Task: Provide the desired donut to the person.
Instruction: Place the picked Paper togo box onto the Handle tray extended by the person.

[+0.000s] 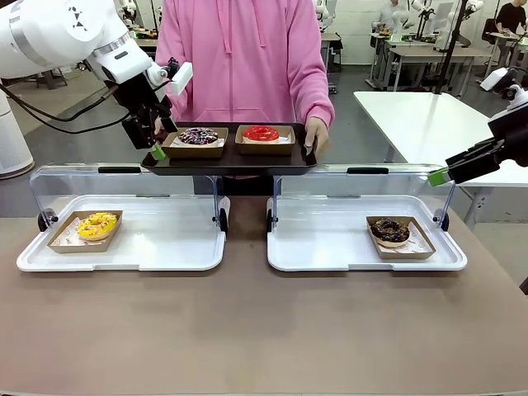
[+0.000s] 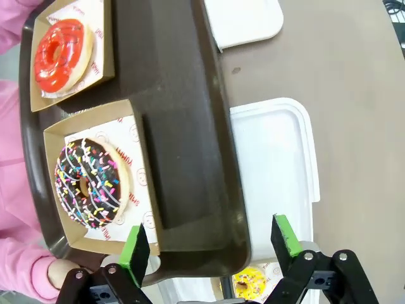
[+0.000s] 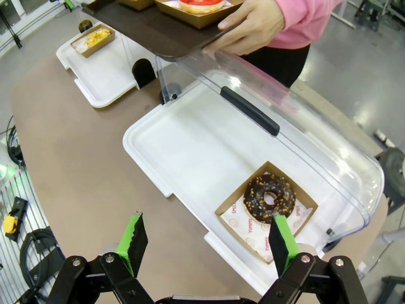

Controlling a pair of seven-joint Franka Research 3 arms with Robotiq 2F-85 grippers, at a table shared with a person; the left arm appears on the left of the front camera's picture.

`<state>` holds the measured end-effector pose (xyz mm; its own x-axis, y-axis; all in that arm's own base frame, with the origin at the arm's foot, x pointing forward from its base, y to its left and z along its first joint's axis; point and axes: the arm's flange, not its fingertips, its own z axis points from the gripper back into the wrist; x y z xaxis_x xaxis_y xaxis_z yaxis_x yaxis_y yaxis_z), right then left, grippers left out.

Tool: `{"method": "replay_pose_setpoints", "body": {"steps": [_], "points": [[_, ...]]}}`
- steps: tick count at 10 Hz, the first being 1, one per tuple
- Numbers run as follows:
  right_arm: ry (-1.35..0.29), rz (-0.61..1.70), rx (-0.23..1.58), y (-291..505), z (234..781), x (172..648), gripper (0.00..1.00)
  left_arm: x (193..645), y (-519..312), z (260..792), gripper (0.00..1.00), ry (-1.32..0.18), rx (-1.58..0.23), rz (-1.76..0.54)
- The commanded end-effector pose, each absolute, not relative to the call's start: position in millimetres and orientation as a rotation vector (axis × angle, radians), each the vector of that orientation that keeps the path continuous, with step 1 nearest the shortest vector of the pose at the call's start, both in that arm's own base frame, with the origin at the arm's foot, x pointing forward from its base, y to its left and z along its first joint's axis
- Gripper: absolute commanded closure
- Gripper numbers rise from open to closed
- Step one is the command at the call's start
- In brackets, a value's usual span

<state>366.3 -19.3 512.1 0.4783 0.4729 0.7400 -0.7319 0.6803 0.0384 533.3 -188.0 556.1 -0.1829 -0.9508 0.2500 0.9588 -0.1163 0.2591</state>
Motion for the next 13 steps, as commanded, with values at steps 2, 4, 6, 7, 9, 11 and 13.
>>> {"method": "replay_pose_setpoints", "body": {"steps": [2, 4, 6, 7, 9, 11, 13], "points": [[-0.759, 0.74, 0.362, -18.3, 511.3, 364.9, 0.0, 533.3, -188.0, 556.1, 0.0, -0.417, -0.025, -1.704], [-0.759, 0.74, 0.362, -18.3, 511.3, 364.9, 0.0, 533.3, -188.0, 556.1, 0.0, -0.417, -0.025, -1.704], [-0.759, 0.74, 0.362, -18.3, 511.3, 364.9, 0.0, 533.3, -188.0, 556.1, 0.0, -0.417, -0.025, -1.704], [-0.759, 0.74, 0.362, -18.3, 511.3, 364.9, 0.0, 533.3, -188.0, 556.1, 0.0, -0.417, -0.025, -1.704], [-0.759, 0.74, 0.362, -18.3, 511.3, 364.9, 0.0, 533.3, -188.0, 556.1, 0.0, -0.417, -0.025, -1.704], [-0.759, 0.74, 0.362, -18.3, 511.3, 364.9, 0.0, 533.3, -188.0, 556.1, 0.0, -0.417, -0.025, -1.704], [-0.759, 0.74, 0.362, -18.3, 511.3, 364.9, 0.0, 533.3, -188.0, 556.1, 0.0, -0.417, -0.025, -1.704]]}}
